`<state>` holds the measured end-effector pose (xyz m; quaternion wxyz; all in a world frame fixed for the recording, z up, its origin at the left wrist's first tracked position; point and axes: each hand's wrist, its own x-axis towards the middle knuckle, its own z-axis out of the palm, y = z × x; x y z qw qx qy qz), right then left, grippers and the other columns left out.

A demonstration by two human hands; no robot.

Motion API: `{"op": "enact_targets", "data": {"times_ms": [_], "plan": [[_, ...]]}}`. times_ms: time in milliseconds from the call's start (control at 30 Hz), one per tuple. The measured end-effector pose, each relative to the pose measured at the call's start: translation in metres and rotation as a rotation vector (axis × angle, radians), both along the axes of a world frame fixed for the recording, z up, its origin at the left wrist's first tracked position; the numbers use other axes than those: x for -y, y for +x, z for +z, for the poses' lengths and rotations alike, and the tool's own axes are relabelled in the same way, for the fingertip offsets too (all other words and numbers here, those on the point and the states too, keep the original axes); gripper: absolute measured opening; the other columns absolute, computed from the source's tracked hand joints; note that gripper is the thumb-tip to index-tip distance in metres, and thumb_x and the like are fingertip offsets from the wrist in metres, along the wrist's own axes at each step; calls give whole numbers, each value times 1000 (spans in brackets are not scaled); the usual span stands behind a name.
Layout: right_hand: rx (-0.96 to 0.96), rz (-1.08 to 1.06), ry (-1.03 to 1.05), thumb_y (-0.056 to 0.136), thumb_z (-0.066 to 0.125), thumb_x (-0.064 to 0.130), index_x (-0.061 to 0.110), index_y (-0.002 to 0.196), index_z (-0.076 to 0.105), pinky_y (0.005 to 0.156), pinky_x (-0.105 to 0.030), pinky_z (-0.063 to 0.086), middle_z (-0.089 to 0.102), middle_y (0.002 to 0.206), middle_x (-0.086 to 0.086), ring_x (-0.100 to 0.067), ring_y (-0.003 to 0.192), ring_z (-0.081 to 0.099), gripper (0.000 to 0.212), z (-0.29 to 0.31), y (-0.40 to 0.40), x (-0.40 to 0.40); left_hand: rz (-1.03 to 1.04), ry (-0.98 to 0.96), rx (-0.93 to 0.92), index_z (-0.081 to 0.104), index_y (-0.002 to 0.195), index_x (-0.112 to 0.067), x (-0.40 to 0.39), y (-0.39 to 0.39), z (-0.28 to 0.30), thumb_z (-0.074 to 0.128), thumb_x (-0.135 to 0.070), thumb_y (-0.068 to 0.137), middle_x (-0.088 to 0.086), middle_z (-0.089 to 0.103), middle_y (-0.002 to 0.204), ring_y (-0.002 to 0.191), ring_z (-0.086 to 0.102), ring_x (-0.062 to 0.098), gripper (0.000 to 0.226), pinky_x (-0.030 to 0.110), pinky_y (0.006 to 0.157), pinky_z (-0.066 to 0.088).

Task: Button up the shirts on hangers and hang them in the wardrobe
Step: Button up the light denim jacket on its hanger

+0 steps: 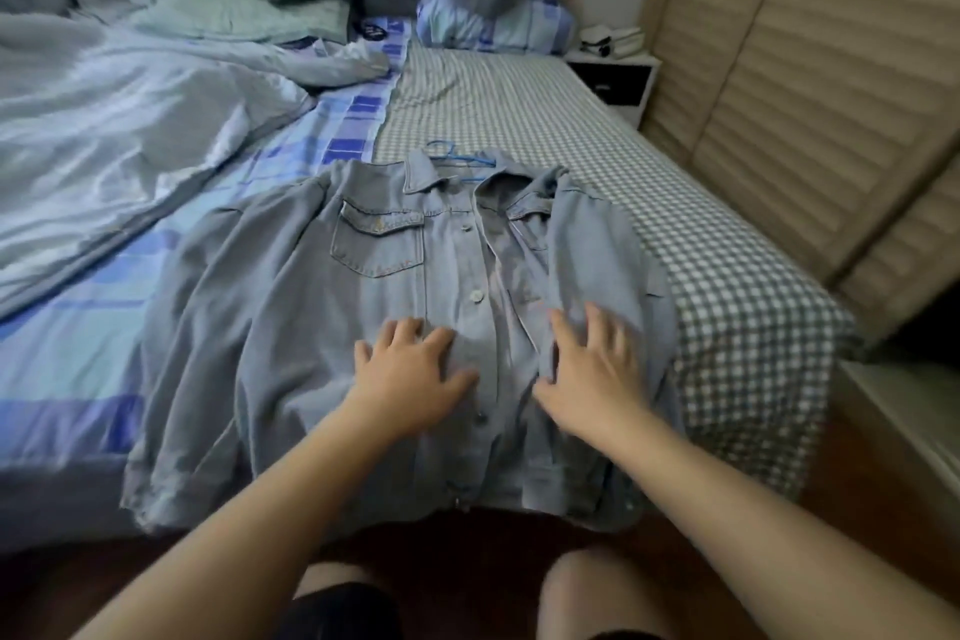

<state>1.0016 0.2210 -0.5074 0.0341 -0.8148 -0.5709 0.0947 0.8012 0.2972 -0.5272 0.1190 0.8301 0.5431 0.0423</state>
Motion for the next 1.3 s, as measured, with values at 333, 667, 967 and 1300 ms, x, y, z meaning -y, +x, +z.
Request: {"op": "enact_targets", "data": {"times_ms": [333,667,967,1300], "plan": [[-736,-594,193,88,70,36,15,114,55,91,-45,54,63,117,-10,-30,105,62,38,-43,29,76,77,-134,46,38,153,-35,95,-14,-9,53,-46,97,7,23,162,150,17,36,59,60,118,26],[-1348,-266,425,100,62,20,1,100,67,77,-40,57,75,89,-14,-27,86,73,20,8,42,110,-339,149,409,39,147,-38,154,64,-22,77,-30,81,0,29,153,139,36,21,77,37,110,43],[-1419,-151,97,92,62,-5,2,110,66,75,-36,61,70,93,-13,-23,83,67,19,17,37,143,-79,-63,769,63,90,-27,146,25,6,65,-11,95,-3,66,79,71,67,15,17,39,66,56],[-453,-151,646,94,59,10,28,93,60,57,-25,46,57,79,3,-14,68,55,18,12,4,129,193,-96,1296,63,89,-17,122,39,27,53,12,89,-7,63,73,69,60,9,30,21,63,48]]}}
